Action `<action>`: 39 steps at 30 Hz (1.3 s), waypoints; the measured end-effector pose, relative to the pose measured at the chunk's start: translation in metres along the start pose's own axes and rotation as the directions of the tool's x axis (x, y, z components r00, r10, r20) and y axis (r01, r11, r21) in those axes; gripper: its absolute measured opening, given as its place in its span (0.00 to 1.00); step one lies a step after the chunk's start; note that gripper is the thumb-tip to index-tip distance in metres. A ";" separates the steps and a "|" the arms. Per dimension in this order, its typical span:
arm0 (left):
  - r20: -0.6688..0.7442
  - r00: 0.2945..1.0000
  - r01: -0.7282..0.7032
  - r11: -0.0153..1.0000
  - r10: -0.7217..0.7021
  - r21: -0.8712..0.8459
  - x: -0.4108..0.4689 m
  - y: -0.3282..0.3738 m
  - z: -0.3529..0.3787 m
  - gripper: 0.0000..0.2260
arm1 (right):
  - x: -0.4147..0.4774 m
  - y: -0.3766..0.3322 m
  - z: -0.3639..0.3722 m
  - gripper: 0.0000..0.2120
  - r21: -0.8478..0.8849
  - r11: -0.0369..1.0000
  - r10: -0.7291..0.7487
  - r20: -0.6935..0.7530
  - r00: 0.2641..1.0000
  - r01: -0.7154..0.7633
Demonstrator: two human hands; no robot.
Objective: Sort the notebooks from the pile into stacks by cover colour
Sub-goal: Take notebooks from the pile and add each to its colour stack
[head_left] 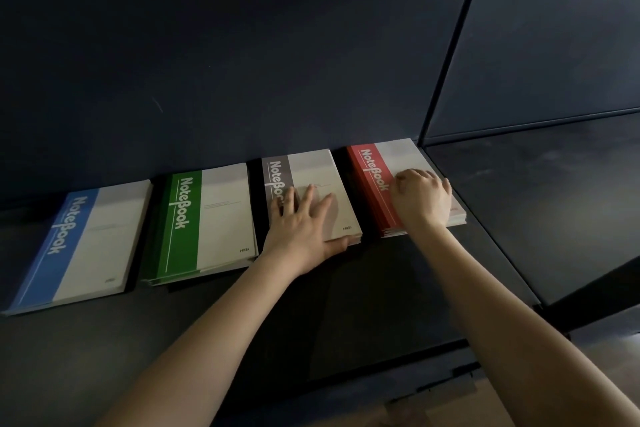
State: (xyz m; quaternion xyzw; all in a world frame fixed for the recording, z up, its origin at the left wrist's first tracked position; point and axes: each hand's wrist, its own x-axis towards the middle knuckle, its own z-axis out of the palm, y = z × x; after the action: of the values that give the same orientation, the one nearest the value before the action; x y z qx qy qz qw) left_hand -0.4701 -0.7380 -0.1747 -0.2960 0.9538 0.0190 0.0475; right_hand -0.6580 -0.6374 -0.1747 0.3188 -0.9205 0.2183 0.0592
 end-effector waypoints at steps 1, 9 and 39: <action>0.015 1.000 -0.008 1.000 0.008 -0.004 0.000 0.000 -0.002 0.41 | -0.003 -0.002 -0.003 0.14 -0.004 1.000 -0.003 -0.013 1.000 0.003; -0.032 0.997 -0.072 0.982 0.068 -0.173 -0.018 -0.035 -0.027 0.35 | -0.013 -0.046 -0.013 0.12 0.079 0.991 -0.105 -0.055 0.993 0.109; -0.326 0.718 0.467 0.773 -0.615 -0.430 -0.324 -0.367 -0.024 0.16 | -0.207 -0.476 0.079 0.21 0.537 0.505 -0.843 0.138 0.519 0.676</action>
State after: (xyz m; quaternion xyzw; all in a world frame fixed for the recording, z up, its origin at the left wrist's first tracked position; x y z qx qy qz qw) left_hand 0.0016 -0.8592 -0.1210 -0.5648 0.7909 0.0882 -0.2186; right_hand -0.2002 -0.8897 -0.1235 0.7385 -0.5994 0.2922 -0.0999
